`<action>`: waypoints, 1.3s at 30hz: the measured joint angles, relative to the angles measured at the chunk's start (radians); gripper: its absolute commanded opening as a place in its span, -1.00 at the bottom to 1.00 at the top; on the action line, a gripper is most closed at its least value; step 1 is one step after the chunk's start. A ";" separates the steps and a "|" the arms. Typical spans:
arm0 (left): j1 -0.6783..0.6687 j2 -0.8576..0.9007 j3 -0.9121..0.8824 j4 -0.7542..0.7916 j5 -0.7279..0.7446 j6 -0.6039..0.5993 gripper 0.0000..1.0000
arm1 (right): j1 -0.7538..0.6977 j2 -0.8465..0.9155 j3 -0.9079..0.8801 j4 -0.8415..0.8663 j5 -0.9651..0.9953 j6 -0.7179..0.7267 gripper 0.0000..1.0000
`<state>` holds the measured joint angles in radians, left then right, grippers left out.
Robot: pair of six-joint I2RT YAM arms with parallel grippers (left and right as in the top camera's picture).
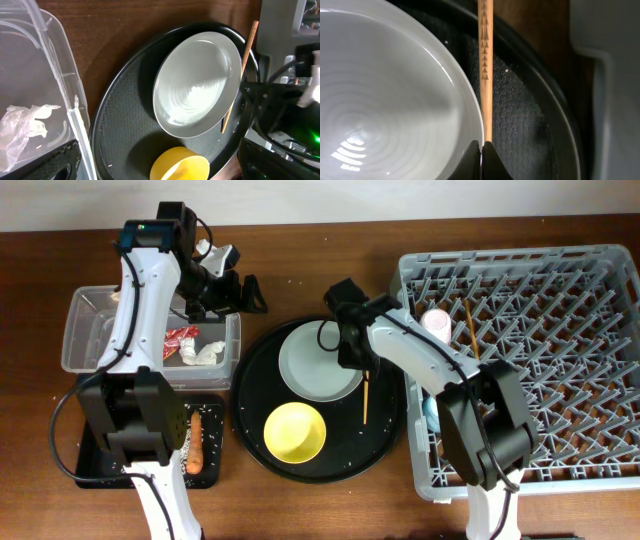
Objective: Sort waste into correct bins and load items into the dishwasher rack
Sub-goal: 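Grasp the second chopstick beside the plate with the right gripper, then carry the chopstick to the rack and insert it upright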
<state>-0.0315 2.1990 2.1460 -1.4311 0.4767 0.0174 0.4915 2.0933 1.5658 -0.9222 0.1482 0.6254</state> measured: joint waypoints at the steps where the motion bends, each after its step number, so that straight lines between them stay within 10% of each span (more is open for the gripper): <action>1: 0.000 0.000 0.000 0.000 0.000 0.000 0.98 | 0.000 0.000 -0.035 0.042 0.006 0.002 -0.92; 10: 0.000 0.000 0.000 0.000 0.000 0.000 0.98 | -0.001 -0.008 -0.048 0.060 -0.072 -0.026 -0.91; 16: 0.000 0.000 0.000 0.000 0.000 0.000 0.99 | -0.030 -0.009 0.061 -0.092 -0.128 -0.138 -0.54; 39: 0.000 0.000 0.000 0.000 0.000 0.000 0.98 | -0.086 0.056 0.064 0.060 -0.123 -0.103 -0.67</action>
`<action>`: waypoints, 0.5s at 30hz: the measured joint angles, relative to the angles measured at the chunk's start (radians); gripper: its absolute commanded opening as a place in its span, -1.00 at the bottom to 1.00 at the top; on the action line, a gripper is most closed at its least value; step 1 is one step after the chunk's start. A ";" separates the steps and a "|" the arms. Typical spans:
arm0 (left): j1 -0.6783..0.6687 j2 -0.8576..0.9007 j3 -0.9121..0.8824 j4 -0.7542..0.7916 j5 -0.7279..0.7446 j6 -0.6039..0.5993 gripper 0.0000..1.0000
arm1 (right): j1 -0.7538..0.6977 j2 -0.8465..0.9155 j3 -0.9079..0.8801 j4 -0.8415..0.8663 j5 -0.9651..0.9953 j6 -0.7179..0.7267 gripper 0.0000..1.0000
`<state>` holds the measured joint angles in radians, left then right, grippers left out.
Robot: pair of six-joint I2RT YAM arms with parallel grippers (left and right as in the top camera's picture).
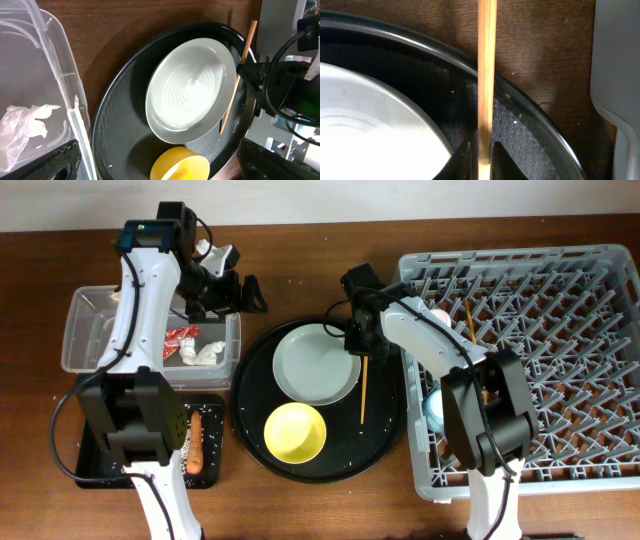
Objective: Sort waste into correct bins and load items into the dishwasher rack
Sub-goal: 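Carry the chopstick to the rack and insert it upright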
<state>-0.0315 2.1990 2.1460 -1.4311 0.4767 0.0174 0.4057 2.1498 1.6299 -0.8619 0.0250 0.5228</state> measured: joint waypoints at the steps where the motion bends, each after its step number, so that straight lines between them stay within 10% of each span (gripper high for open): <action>1: 0.000 0.000 0.000 0.000 0.000 0.000 0.98 | 0.000 0.000 -0.005 0.004 0.000 0.001 -0.67; 10: 0.000 0.000 0.000 0.000 0.000 0.000 0.99 | 0.000 0.000 -0.032 0.001 -0.004 0.001 -0.92; 15: 0.000 0.000 0.000 0.000 0.000 0.000 0.99 | 0.001 -0.032 0.269 -0.425 -0.015 -0.132 -0.92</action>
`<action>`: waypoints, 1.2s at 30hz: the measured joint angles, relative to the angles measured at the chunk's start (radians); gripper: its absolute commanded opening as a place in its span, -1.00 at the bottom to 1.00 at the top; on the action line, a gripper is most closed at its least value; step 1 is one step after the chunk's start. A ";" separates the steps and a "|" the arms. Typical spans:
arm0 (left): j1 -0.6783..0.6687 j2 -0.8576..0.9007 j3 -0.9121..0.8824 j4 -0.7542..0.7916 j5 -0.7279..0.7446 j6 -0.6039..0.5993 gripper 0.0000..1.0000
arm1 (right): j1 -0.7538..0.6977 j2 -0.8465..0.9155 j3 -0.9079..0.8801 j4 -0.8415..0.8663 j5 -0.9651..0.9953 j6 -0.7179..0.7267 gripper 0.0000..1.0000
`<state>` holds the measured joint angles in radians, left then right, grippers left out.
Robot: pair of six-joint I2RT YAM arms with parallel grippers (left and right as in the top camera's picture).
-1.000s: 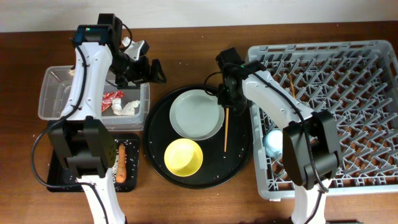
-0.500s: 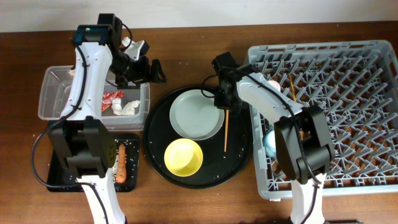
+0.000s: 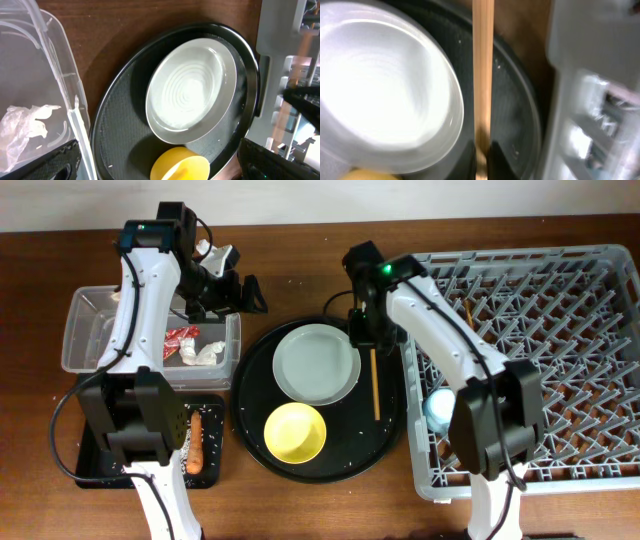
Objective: Sort waste into correct bins and load items into the dishwasher rack
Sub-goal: 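Carry the chopstick to the rack and insert it upright, then move the right gripper to the white plate rim and grasp it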
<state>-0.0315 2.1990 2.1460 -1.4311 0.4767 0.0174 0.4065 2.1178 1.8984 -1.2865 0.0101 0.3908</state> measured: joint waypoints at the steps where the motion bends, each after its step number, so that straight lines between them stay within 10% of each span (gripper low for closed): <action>1: 0.000 0.000 0.000 0.000 0.000 0.000 0.98 | -0.001 -0.016 0.094 -0.092 0.027 -0.064 -0.92; 8: 0.000 0.000 0.000 0.000 0.000 0.000 0.98 | -0.201 -0.037 0.237 -0.259 0.412 -0.200 -0.92; 21: 0.000 0.000 0.000 0.000 0.000 0.000 0.98 | -0.399 -0.018 0.237 -0.181 0.249 -0.403 -0.89; 24: 0.000 0.000 0.000 0.000 0.000 0.000 0.98 | -0.399 0.004 0.211 -0.167 0.232 -0.406 -0.24; 28: 0.000 0.000 0.000 0.000 0.000 0.000 0.98 | -0.399 0.006 0.188 -0.164 0.230 -0.417 -0.06; 36: 0.000 0.000 0.000 0.000 0.000 0.000 0.98 | -0.398 0.010 0.333 -0.407 -0.475 -0.470 -0.05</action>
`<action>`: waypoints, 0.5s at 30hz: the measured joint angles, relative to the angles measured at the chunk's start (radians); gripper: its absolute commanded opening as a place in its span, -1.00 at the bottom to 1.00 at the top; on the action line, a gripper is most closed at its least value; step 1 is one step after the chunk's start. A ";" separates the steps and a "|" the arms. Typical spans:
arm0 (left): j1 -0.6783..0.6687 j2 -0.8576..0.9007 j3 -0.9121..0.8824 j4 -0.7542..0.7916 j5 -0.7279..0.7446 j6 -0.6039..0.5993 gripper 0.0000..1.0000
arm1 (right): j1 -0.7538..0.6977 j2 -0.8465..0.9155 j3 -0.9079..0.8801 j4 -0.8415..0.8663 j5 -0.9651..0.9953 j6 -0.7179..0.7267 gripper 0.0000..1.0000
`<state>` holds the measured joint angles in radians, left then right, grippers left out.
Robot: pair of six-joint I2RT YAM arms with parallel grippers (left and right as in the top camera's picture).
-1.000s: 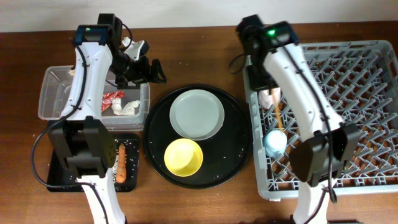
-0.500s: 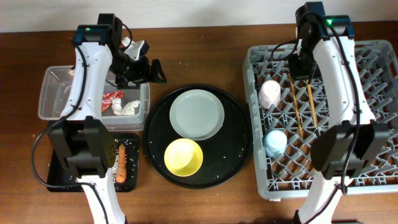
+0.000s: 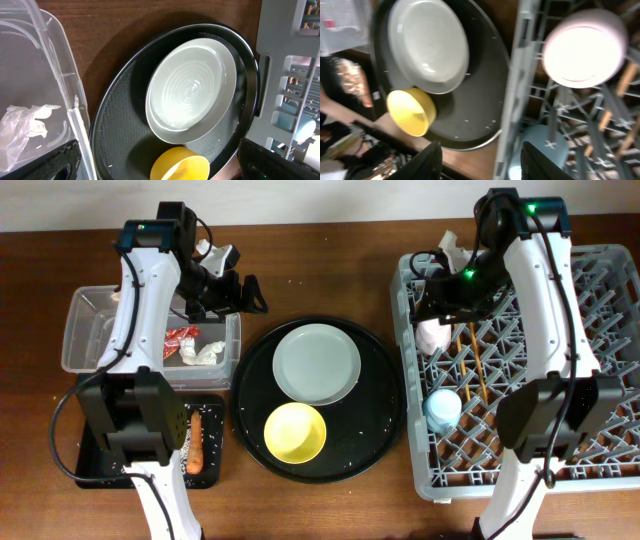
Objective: Sort waste into correct bins and load items into the dishwasher rack
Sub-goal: 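Move the right gripper to the white plate rim and grasp it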
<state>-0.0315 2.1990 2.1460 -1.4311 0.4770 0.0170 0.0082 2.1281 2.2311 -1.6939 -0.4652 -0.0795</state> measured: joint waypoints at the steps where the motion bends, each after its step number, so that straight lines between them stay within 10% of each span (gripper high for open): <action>1: 0.000 0.000 0.000 0.000 0.000 0.000 0.98 | 0.004 -0.003 0.000 0.000 -0.021 0.012 -0.10; 10: 0.000 0.000 0.000 0.000 0.000 0.000 0.98 | 0.535 -0.303 -0.163 0.001 0.174 0.199 -0.21; 15: 0.000 0.000 0.000 0.000 0.000 0.000 0.98 | 0.584 -0.621 -0.169 0.001 0.230 0.248 -0.17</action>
<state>-0.0315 2.1990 2.1460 -1.4307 0.4770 0.0170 0.5922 1.5066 2.0624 -1.6928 -0.2348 0.1684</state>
